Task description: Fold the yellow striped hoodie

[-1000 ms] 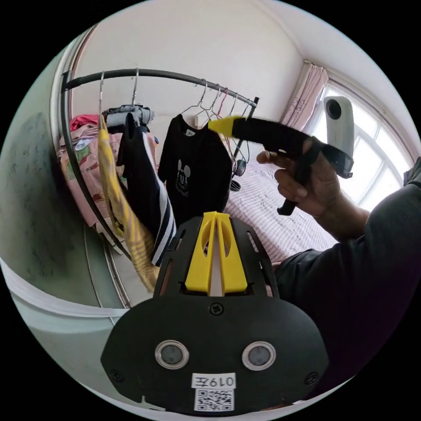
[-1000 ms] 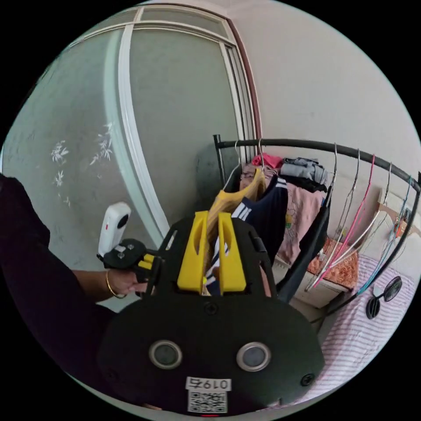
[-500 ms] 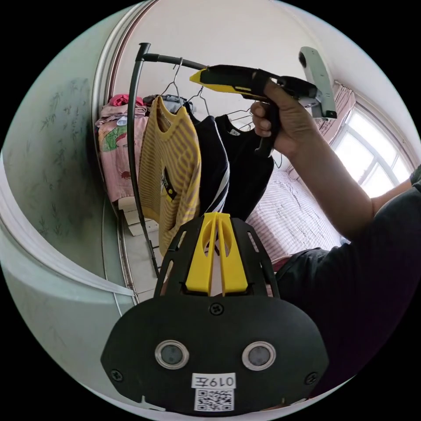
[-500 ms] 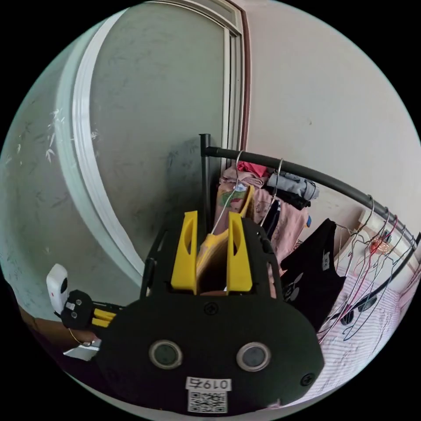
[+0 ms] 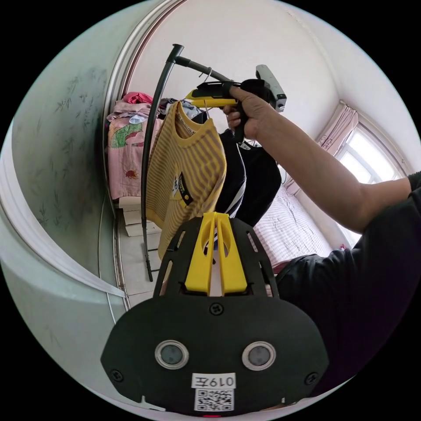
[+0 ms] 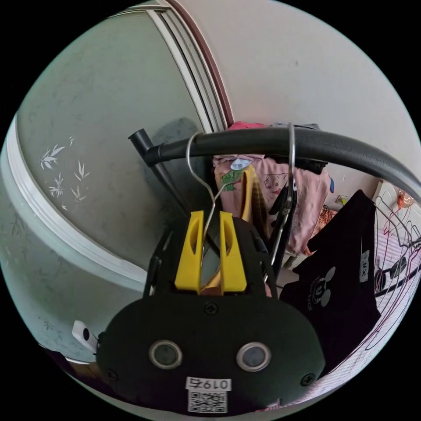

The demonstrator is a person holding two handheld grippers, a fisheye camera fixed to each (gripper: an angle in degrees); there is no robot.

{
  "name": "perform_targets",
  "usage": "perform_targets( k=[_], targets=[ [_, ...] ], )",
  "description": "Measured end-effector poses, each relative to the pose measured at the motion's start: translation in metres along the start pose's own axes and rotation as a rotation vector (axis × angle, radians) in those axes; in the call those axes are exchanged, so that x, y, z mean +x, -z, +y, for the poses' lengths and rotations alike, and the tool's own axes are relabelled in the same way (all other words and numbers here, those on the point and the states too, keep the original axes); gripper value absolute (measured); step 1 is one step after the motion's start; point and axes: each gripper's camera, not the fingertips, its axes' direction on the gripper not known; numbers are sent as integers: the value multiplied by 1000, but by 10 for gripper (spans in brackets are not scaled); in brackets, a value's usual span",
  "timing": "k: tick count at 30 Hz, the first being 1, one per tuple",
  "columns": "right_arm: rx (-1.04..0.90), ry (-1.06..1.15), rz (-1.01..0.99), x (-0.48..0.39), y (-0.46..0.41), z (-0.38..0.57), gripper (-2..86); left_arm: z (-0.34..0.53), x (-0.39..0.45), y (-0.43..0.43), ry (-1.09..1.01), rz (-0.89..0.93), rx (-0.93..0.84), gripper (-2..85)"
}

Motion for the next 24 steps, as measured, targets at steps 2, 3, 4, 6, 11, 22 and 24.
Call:
perform_targets(
  k=[2, 3, 4, 6, 11, 22, 24],
  targets=[
    [-3, 0, 25, 4, -8, -5, 48, 4, -5, 1, 10, 2, -3, 7],
    [-6, -4, 38, 8, -13, -9, 32, 7, -8, 1, 15, 5, -6, 7],
    [-11, -7, 46, 11, -16, -11, 24, 9, -11, 3, 17, 9, -8, 7],
    [-38, -13, 79, 20, -25, -21, 3, 13, -14, 6, 19, 9, -8, 7],
    [-72, -15, 90, 49, -31, -41, -9, 21, -25, 18, 25, 10, -11, 8],
    [7, -68, -66, 109, 7, -47, -9, 31, -47, 61, 30, 21, -27, 9],
    [41, -90, -111, 120, 24, -50, -9, 30, -49, 70, 22, 21, -31, 9]
  ],
)
